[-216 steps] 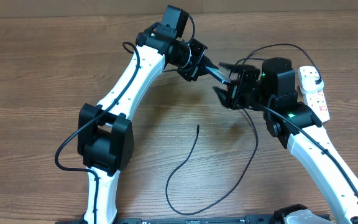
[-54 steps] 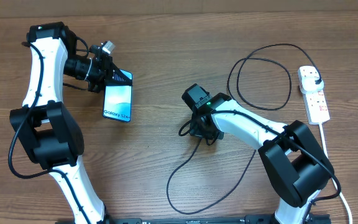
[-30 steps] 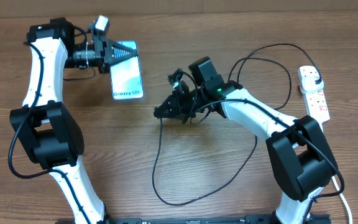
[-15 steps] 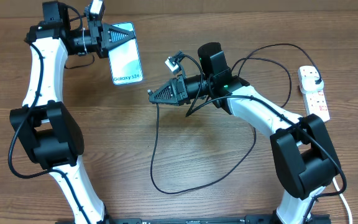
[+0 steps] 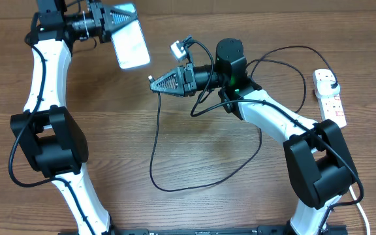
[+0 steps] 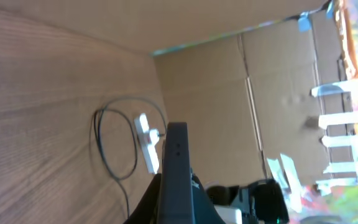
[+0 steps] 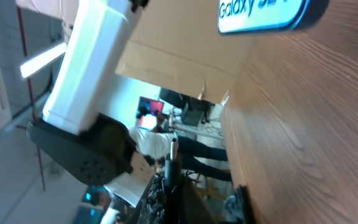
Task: Plug charger to phone and switch on socket
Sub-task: 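Lift the plug toward the phone's bottom while the left gripper raises the phone, then push the plug with the right gripper into the phone's bottom port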
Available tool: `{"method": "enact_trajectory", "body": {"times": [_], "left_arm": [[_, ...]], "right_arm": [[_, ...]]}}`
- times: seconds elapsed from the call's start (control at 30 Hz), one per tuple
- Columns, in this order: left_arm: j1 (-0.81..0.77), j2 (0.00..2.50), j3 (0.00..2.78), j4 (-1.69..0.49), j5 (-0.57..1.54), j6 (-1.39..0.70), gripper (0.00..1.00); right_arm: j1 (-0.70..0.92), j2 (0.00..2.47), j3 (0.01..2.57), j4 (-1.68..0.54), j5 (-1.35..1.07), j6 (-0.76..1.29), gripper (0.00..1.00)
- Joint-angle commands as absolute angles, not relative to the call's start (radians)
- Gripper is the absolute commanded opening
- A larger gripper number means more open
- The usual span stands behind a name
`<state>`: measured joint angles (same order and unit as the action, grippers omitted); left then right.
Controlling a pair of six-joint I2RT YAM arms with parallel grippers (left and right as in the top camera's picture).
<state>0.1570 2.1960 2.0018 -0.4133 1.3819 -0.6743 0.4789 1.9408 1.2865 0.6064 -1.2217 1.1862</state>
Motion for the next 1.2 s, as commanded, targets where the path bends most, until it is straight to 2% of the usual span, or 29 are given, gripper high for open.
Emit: {"method": "enact_trajectory", "body": {"times": [0.0, 0.23, 0.43, 1.17], "left_arm": [[0.146, 2.196, 2.020, -0.256, 1.403, -0.926, 0.04], [0.102, 2.196, 2.020, 0.011, 1.406, -1.209, 0.04], [0.076, 2.195, 2.020, 0.070, 1.411, -1.310, 0.04], [0.072, 2.196, 2.020, 0.095, 1.422, -1.333, 0.04]], "right_arm": [[0.476, 1.942, 1.304, 0.652, -1.174, 1.323, 0.04], [0.477, 1.942, 1.304, 0.770, -1.100, 1.415, 0.04], [0.476, 1.942, 1.304, 0.867, -1.045, 1.425, 0.04], [0.476, 1.942, 1.304, 0.867, -0.905, 1.409, 0.04]]}}
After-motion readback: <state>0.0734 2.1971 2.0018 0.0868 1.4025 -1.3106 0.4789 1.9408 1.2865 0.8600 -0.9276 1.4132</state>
